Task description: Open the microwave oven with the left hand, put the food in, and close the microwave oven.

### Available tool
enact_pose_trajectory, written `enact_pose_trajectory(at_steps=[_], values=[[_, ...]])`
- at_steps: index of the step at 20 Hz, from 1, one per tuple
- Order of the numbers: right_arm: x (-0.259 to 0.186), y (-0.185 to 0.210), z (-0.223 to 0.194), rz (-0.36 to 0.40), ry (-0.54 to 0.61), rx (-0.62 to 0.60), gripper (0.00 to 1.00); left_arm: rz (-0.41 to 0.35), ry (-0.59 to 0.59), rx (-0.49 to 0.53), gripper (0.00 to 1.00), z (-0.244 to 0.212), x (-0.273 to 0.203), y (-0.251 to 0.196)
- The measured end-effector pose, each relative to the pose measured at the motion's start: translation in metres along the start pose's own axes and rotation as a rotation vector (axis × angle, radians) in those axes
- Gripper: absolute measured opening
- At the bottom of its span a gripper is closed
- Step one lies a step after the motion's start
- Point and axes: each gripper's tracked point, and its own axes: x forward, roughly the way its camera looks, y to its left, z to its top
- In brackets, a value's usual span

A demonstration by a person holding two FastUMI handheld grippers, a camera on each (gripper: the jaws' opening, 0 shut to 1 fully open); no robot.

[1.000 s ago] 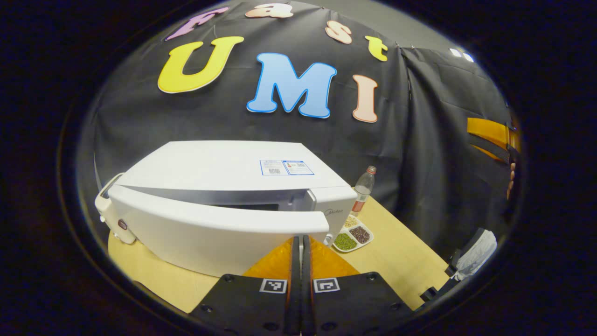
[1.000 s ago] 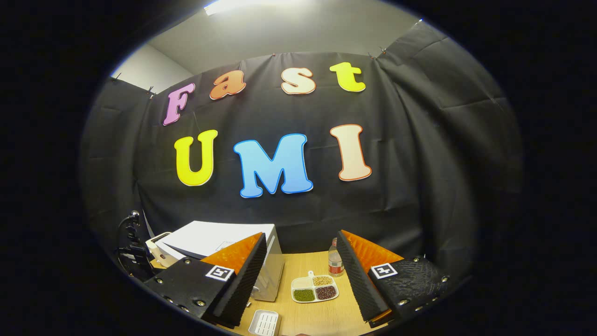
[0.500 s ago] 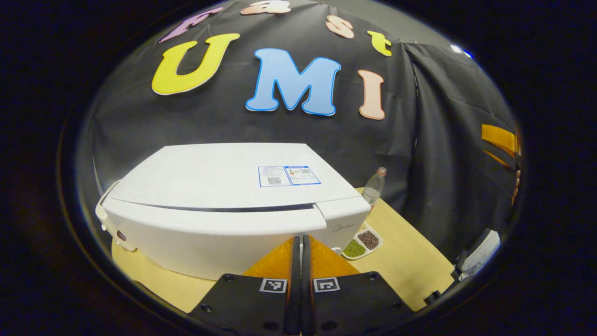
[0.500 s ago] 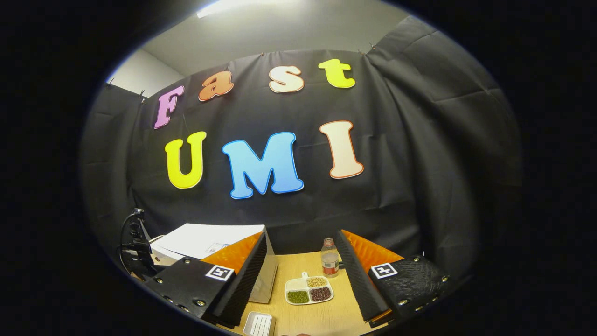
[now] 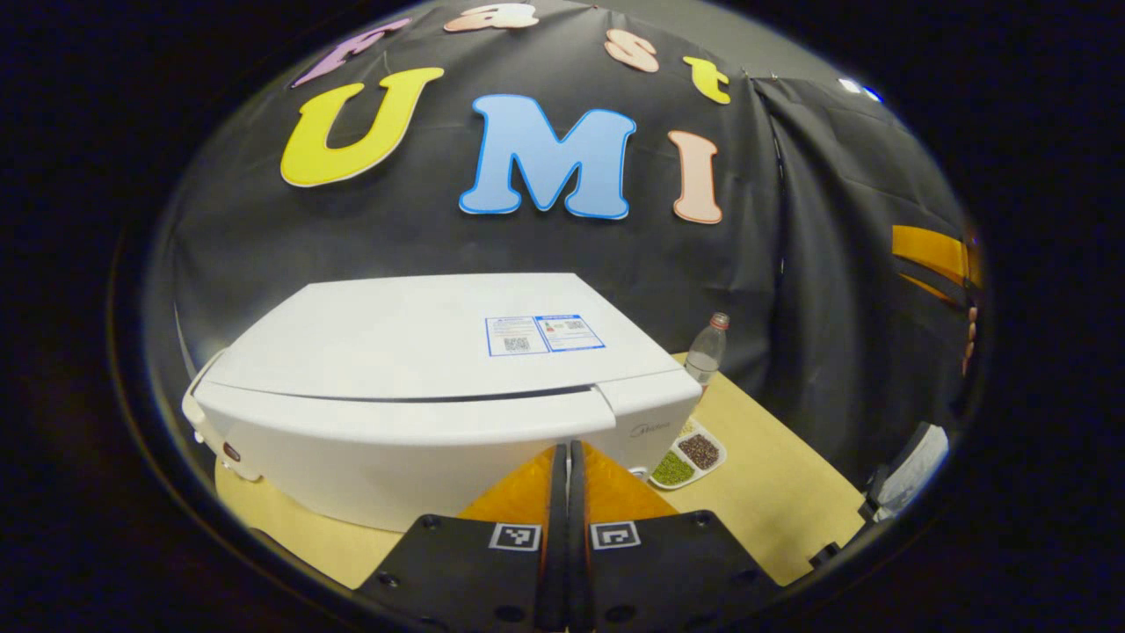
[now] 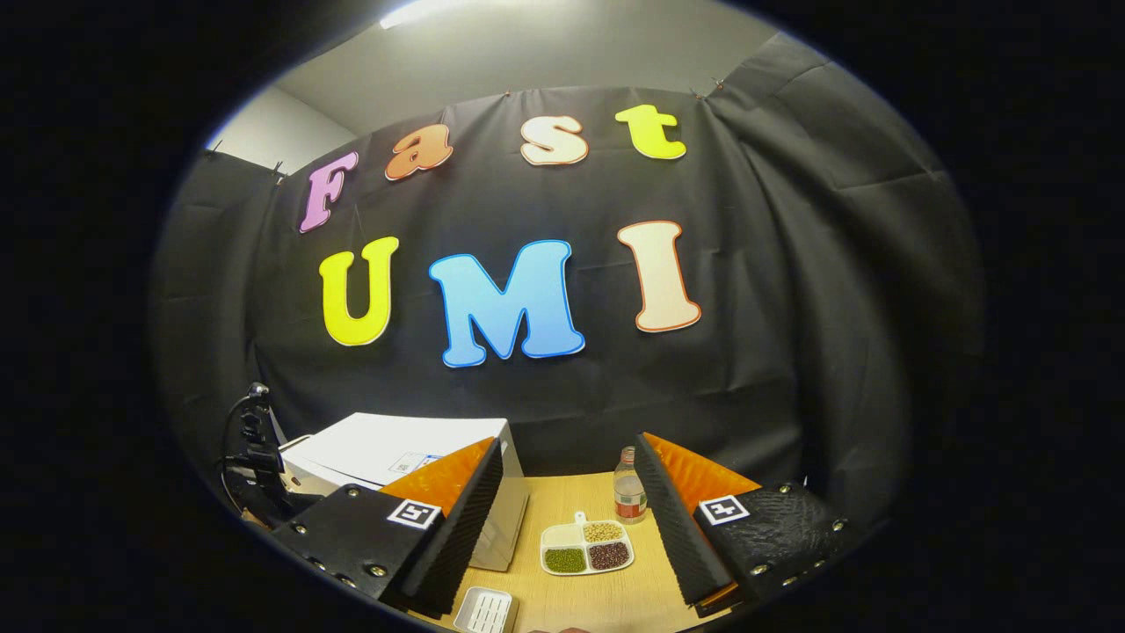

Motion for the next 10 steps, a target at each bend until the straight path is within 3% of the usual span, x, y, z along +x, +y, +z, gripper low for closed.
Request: enact_pose_trajectory(at_steps=[10], values=[[-0.012,0.014,-0.001,0.015,0.002,-0.015,0.91,0.014,-0.020,-0.019,0.07,0.001,0.001,0.000]])
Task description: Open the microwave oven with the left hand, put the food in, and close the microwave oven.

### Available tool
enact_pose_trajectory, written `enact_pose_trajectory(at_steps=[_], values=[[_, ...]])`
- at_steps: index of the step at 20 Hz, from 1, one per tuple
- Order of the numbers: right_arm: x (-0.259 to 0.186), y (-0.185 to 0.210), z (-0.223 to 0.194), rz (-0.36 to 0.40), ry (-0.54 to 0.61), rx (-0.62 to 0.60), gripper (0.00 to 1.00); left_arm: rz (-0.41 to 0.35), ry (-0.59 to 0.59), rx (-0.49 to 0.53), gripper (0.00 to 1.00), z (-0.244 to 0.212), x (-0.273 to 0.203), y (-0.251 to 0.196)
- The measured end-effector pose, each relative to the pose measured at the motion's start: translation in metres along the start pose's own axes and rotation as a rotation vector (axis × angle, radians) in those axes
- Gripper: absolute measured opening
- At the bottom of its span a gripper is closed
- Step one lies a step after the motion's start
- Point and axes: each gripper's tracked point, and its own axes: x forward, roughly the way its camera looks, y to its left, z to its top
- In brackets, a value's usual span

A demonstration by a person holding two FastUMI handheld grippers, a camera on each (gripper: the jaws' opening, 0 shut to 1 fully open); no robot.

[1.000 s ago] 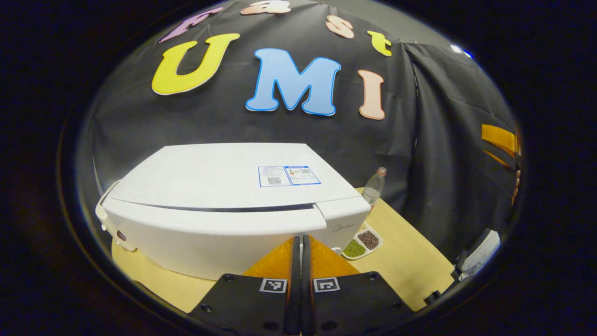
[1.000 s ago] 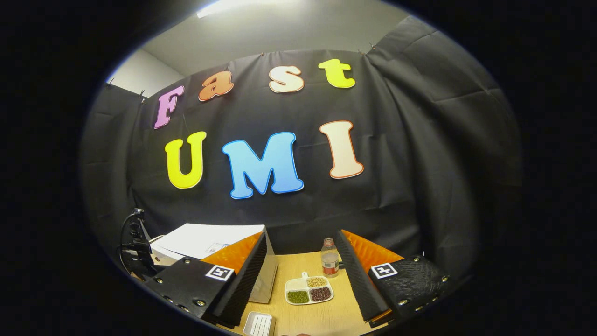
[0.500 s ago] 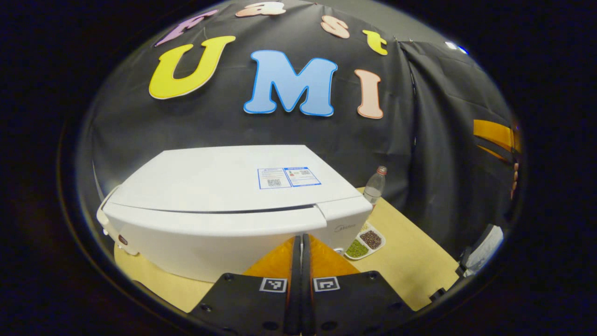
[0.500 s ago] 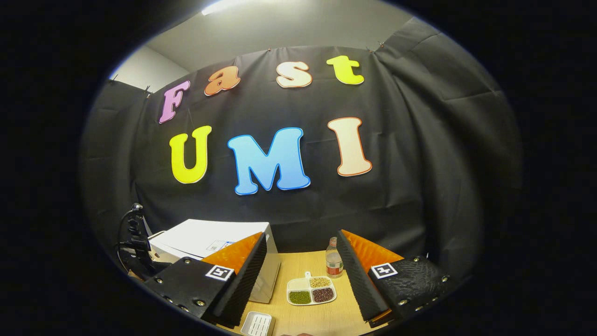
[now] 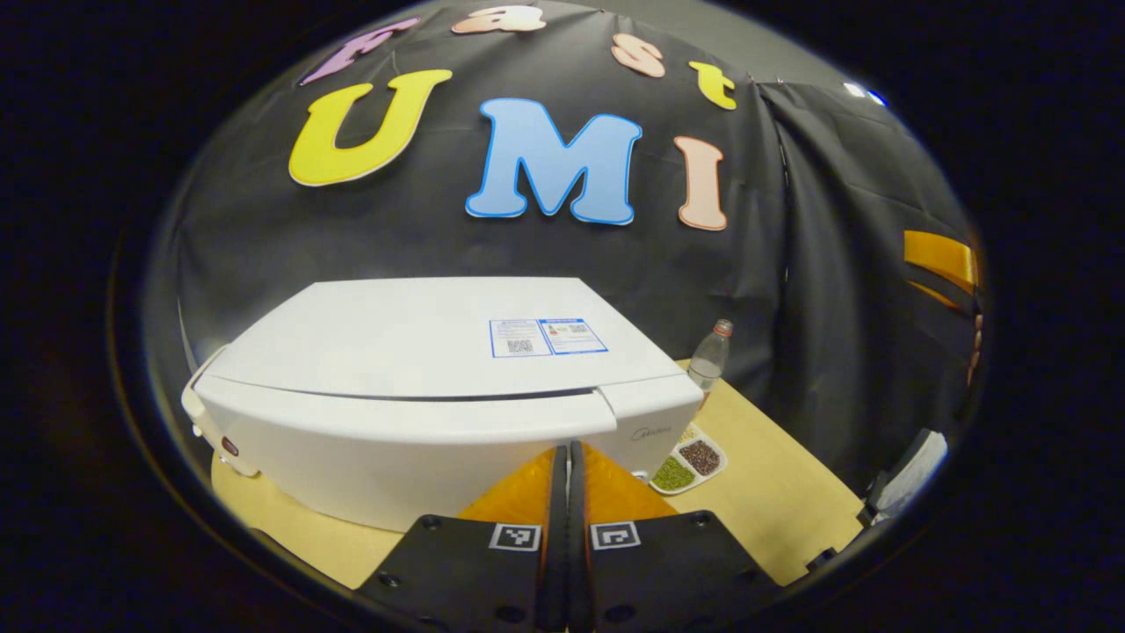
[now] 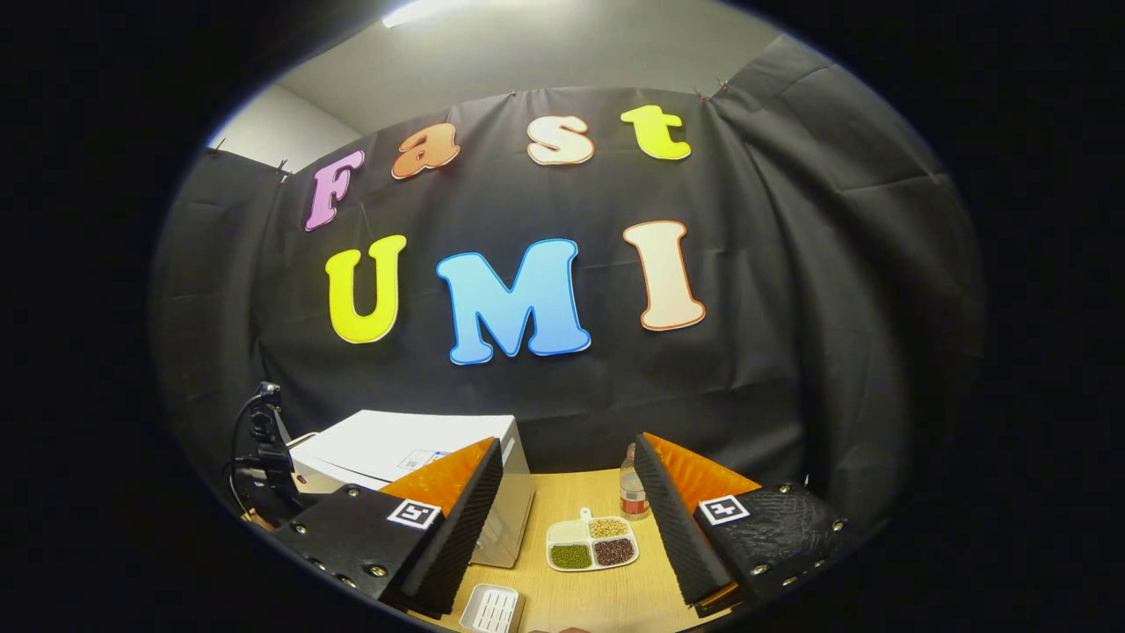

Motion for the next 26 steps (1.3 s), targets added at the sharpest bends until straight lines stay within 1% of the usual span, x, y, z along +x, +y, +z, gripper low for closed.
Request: enact_pose_trajectory(at_steps=[2,3,4,6,8,10,12,14,17,18,21,22,25,26], values=[[-0.006,0.004,0.001,0.008,0.000,-0.010,0.91,-0.003,-0.005,-0.006,0.07,0.001,0.001,0.000],[-0.009,0.007,0.001,0.012,0.000,-0.015,0.91,0.022,-0.023,0.000,0.07,0.006,0.005,0.005],[-0.013,0.010,0.002,0.016,0.000,-0.023,0.91,0.011,0.010,-0.023,0.07,0.002,0.005,0.004],[-0.021,0.011,0.006,0.017,-0.012,-0.046,0.91,0.012,-0.003,-0.011,0.07,0.004,0.006,0.005],[-0.026,0.016,0.011,0.024,-0.019,-0.058,0.91,0.017,-0.002,-0.028,0.07,0.004,0.004,0.005],[-0.030,0.023,0.016,0.039,-0.028,-0.061,0.91,0.042,-0.049,0.010,0.07,0.019,-0.004,0.008],[-0.028,0.031,0.019,0.052,-0.025,-0.065,0.91,0.089,-0.104,0.071,0.07,0.043,-0.025,0.016],[-0.027,0.043,0.025,0.079,-0.023,-0.059,0.91,0.119,-0.184,0.072,0.07,0.077,-0.056,0.018],[-0.025,0.057,0.038,0.108,-0.031,-0.039,0.91,0.183,-0.333,0.061,0.07,0.141,-0.119,0.027],[-0.024,0.062,0.042,0.116,-0.036,-0.031,0.91,0.196,-0.382,0.059,0.17,0.162,-0.143,0.029],[-0.028,0.068,0.056,0.094,-0.062,-0.028,0.91,0.207,-0.504,0.082,1.00,0.210,-0.202,0.026],[-0.030,0.070,0.063,0.078,-0.081,-0.026,0.91,0.203,-0.528,0.093,0.94,0.221,-0.218,0.026],[-0.039,0.079,0.074,0.039,-0.100,-0.025,0.91,0.188,-0.535,0.084,0.94,0.227,-0.247,0.032],[-0.043,0.084,0.078,0.033,-0.106,-0.026,0.91,0.180,-0.535,0.077,0.97,0.228,-0.254,0.035]])
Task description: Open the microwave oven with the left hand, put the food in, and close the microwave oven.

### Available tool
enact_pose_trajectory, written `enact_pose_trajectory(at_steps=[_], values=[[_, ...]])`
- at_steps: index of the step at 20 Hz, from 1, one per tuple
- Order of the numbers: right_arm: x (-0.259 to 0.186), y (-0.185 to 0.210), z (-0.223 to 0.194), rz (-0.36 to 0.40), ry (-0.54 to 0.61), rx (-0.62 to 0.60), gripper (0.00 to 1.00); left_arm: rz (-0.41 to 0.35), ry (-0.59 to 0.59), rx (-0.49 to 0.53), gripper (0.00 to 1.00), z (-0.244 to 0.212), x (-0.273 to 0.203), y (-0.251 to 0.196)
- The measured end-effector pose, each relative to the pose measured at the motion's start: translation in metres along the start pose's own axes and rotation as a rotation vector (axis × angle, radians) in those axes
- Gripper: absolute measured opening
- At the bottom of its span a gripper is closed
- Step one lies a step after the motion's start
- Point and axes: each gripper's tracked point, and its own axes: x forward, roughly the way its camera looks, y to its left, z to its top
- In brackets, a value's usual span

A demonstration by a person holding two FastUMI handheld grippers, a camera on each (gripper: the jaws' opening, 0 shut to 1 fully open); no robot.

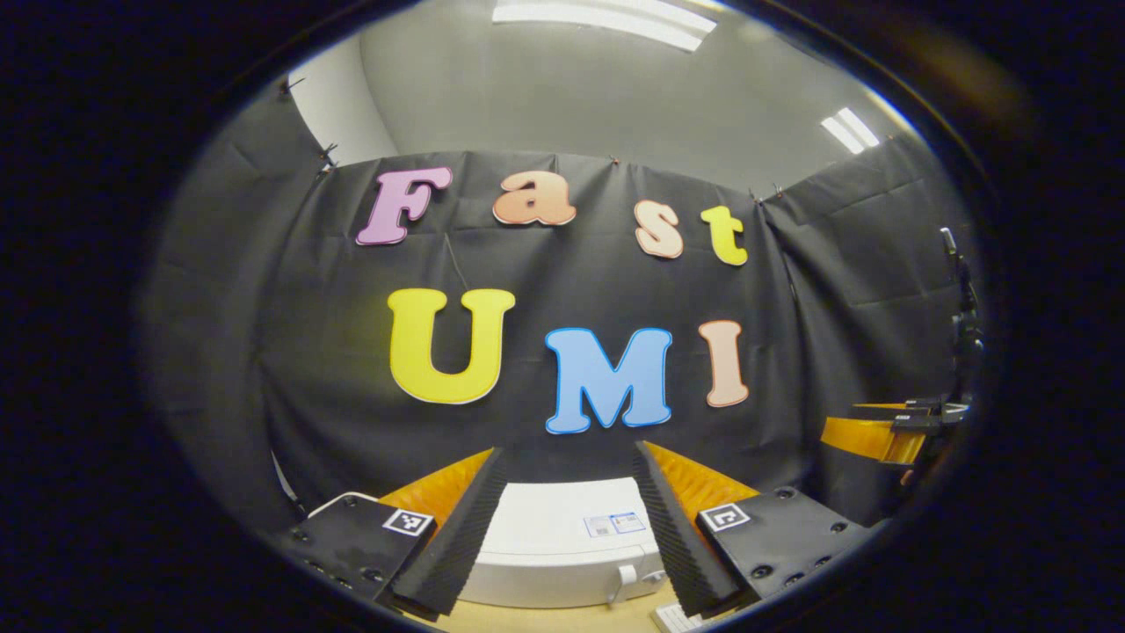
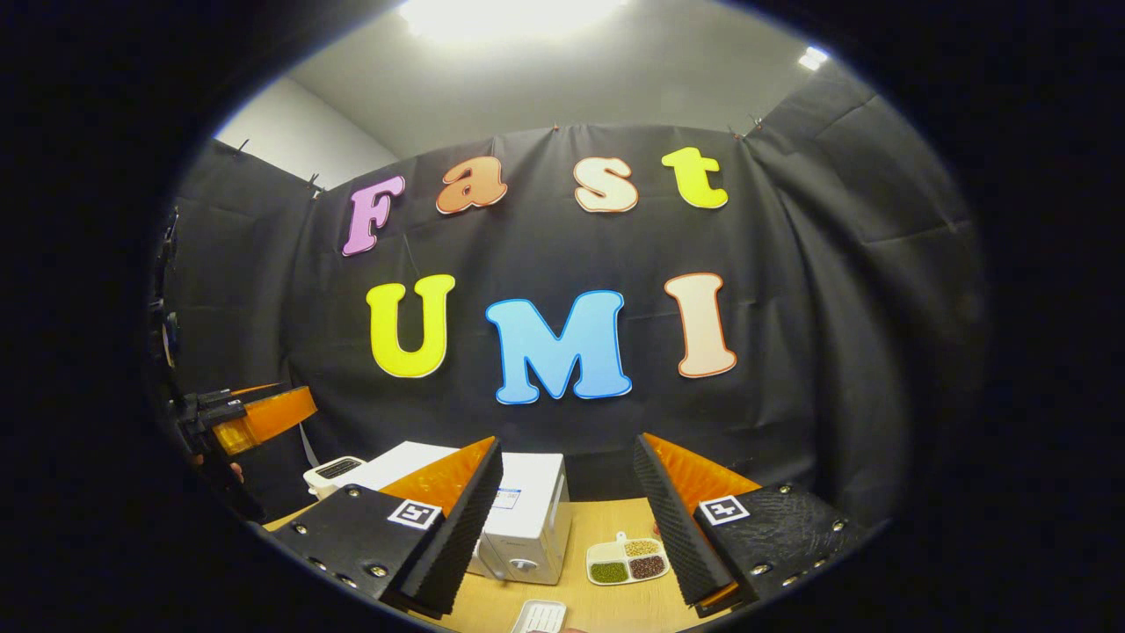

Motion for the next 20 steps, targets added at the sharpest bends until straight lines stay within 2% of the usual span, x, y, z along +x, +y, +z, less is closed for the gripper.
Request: enact_pose_trajectory(at_steps=[1,4,6,9,11,12,15,20], values=[[-0.003,0.005,0.003,-0.005,-0.003,-0.002,0.91,-0.004,-0.008,-0.006,0.94,0.002,-0.005,0.005],[-0.013,0.020,0.009,-0.022,-0.015,-0.011,0.91,-0.015,-0.030,0.001,0.97,0.013,-0.018,0.016],[-0.019,0.031,0.010,-0.029,-0.018,-0.016,0.91,-0.033,-0.042,0.001,0.92,0.019,-0.026,0.019],[-0.028,0.044,0.012,-0.047,-0.023,-0.028,0.91,-0.061,-0.061,-0.005,0.95,0.025,-0.034,0.026],[-0.035,0.051,0.013,-0.054,-0.021,-0.029,0.91,-0.052,-0.055,-0.005,0.97,0.025,-0.037,0.037],[-0.038,0.054,0.012,-0.058,-0.022,-0.030,0.91,-0.058,-0.053,-0.019,0.95,0.025,-0.039,0.038],[-0.047,0.059,0.015,-0.070,-0.031,-0.045,0.91,-0.090,-0.059,-0.064,0.97,0.029,-0.044,0.038],[-0.066,0.051,0.021,-0.067,-0.050,-0.044,0.91,-0.101,-0.085,-0.071,0.96,0.039,-0.054,0.021]])
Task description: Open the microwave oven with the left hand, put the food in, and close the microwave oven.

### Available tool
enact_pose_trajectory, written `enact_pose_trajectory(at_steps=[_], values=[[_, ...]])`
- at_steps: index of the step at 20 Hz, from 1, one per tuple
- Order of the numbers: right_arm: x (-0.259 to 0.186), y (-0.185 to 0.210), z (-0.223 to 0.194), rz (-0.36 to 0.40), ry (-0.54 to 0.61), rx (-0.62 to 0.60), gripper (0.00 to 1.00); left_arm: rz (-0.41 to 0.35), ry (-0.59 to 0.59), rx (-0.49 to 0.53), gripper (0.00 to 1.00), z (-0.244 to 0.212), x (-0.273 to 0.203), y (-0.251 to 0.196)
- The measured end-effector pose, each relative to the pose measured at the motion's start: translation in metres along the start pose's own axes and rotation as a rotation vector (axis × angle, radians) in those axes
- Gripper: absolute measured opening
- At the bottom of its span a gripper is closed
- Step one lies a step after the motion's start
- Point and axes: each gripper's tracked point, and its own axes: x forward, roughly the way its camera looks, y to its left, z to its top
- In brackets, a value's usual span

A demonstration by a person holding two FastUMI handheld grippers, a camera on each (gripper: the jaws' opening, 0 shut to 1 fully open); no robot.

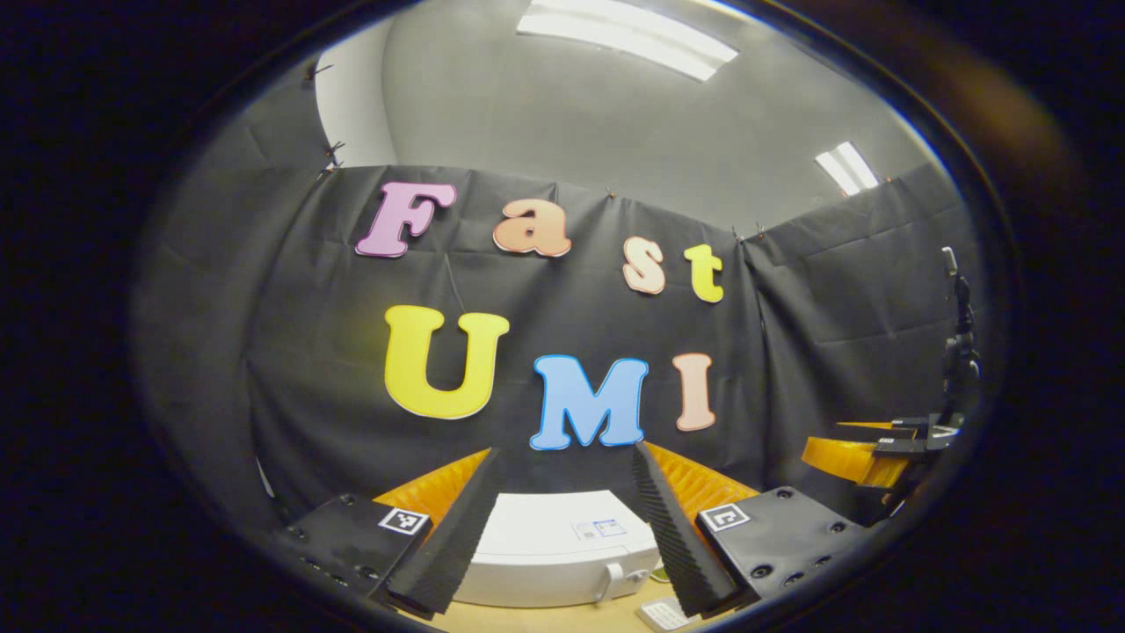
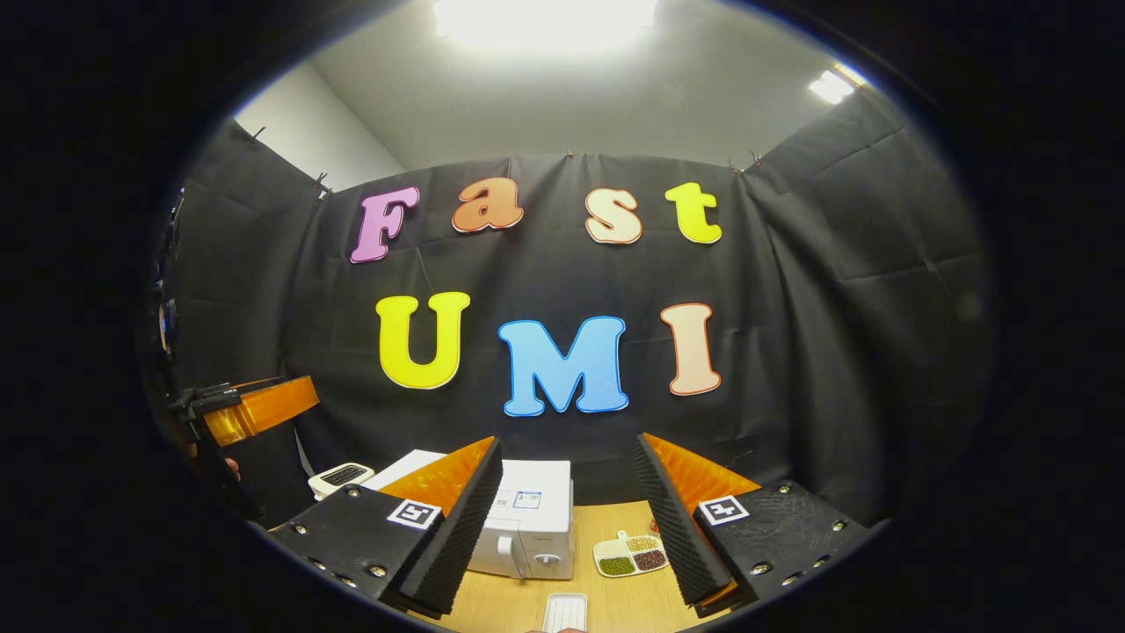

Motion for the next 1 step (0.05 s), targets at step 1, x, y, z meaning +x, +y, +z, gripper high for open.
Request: enact_pose_trajectory(at_steps=[1], values=[[-0.0028,-0.0093,0.0005,-0.003,-0.004,0.004,0.91,-0.003,-0.005,-0.006,0.96,-0.0007,0.0019,-0.0087]])
